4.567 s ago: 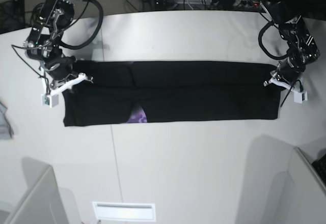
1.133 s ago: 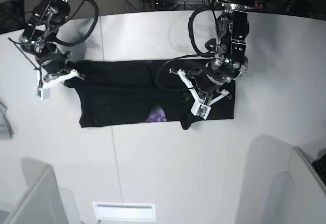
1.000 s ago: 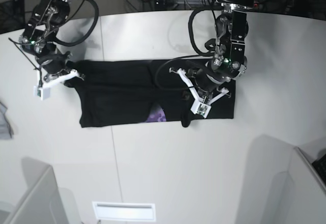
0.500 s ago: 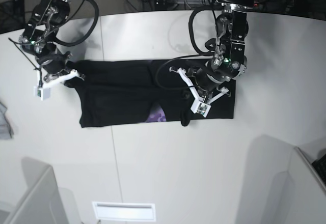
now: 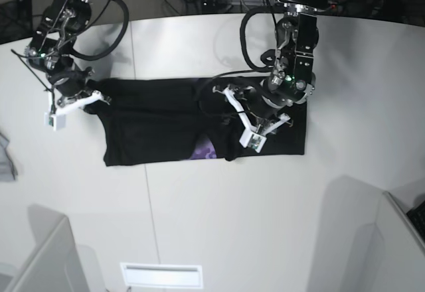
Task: Fold the T-shirt properly
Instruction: 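Fold the strip end with the left gripper toward the right gripper, then release the folded end and lift the left gripper away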
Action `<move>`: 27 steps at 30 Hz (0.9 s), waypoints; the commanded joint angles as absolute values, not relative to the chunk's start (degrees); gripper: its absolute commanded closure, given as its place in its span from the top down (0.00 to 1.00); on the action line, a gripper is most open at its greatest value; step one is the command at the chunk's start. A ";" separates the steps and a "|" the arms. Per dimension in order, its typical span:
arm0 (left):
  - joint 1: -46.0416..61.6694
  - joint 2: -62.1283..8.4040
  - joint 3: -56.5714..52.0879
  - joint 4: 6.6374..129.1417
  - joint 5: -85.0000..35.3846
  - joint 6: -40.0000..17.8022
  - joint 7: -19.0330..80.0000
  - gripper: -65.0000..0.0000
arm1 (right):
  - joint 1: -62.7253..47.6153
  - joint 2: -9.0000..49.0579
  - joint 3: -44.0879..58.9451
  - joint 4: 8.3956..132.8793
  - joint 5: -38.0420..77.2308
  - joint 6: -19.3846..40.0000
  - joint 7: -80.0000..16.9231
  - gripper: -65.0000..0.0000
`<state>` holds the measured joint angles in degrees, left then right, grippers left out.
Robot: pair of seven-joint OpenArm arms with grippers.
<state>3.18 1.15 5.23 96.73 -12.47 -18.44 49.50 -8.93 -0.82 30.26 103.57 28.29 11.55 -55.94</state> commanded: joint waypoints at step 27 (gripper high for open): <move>15.08 -1.36 -32.57 111.52 -13.49 -20.00 48.13 0.00 | 2.77 -0.22 31.87 98.86 29.32 11.74 -61.85 0.63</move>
<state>15.44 -0.56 -32.60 110.56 -12.91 -19.73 49.39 2.04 -0.82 31.51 97.95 28.60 11.62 -62.72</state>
